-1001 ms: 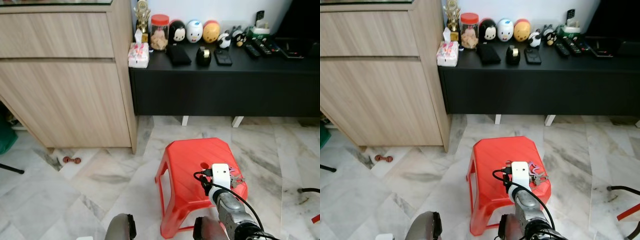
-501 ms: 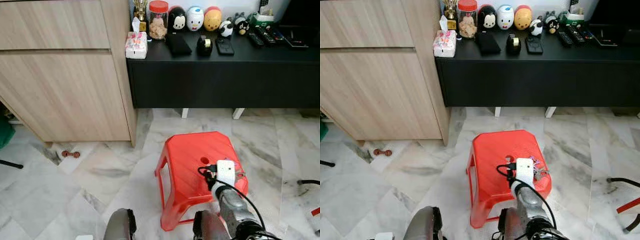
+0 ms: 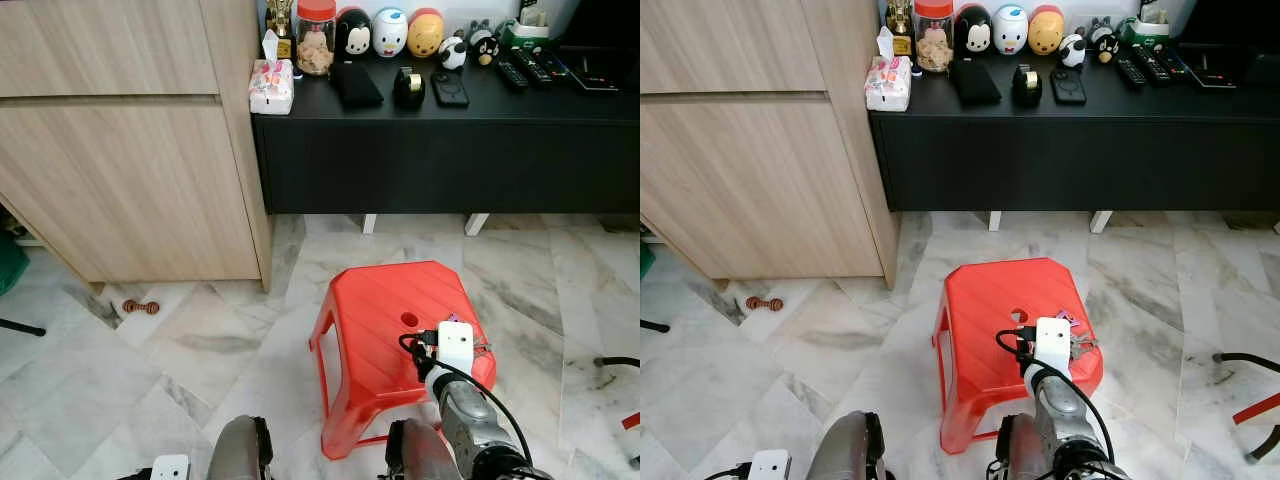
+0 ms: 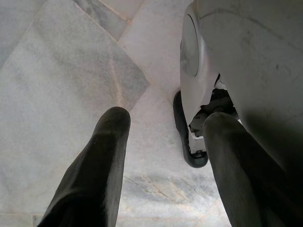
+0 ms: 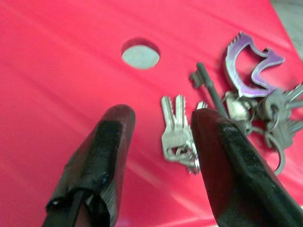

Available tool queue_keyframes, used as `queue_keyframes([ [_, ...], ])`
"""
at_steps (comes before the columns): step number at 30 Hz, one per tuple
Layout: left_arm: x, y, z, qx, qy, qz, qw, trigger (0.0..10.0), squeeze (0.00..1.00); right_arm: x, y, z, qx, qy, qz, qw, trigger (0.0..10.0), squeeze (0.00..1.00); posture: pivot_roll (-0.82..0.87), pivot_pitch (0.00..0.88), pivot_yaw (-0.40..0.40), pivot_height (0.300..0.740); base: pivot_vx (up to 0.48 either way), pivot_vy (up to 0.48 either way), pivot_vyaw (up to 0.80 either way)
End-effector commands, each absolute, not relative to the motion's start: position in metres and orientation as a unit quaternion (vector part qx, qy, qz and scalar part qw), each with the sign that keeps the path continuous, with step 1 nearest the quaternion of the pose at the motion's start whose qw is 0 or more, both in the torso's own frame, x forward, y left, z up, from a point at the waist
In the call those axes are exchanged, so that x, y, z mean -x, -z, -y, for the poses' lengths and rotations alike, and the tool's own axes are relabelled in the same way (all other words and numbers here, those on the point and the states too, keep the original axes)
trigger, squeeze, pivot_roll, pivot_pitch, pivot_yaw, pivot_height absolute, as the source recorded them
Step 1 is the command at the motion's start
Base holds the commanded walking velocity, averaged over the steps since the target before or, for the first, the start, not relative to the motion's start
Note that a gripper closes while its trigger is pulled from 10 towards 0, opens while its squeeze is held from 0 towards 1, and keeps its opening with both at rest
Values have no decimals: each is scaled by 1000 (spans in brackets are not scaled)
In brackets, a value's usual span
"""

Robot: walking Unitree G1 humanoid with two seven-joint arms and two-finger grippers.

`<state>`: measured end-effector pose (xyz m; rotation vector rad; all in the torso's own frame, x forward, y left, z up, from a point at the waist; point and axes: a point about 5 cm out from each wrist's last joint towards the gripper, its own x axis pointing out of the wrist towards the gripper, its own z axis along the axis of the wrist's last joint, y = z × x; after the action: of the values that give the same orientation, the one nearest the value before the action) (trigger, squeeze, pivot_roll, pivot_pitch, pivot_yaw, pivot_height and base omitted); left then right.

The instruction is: Hang keys on a hook

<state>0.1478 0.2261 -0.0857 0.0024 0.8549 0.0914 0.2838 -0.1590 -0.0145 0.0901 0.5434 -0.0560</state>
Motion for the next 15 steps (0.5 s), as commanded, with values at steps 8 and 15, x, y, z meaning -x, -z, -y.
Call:
queue_keyframes([
  [8, -150, 86, -221, -1, -33, -412, 910, 10000, 0, -276, 21, 159, -51, 37, -276, 959, 10000, 0, 60, 137, -37, 612, 0, 0, 0],
  [15, -153, 84, -220, -3, -29, -407, 913, 10000, 0, -269, 27, 161, -50, 44, -285, 956, 10000, 0, 61, 135, -35, 612, 0, 0, 0],
])
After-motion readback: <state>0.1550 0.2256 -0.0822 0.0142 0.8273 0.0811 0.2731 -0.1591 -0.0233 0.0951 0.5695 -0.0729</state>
